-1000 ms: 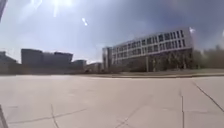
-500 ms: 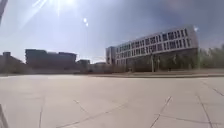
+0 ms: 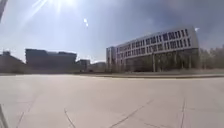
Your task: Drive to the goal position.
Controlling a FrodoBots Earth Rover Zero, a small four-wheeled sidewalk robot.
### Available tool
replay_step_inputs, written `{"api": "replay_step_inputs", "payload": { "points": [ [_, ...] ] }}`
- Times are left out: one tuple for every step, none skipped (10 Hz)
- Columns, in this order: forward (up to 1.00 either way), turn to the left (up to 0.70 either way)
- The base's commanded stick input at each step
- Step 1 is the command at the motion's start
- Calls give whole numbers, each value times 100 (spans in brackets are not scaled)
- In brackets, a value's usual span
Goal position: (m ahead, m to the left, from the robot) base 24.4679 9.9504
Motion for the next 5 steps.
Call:
{"api": "replay_step_inputs", "payload": {
  "points": [
    [100,4],
    [100,4],
    [100,4],
    [100,4],
    [100,4]
  ]
}}
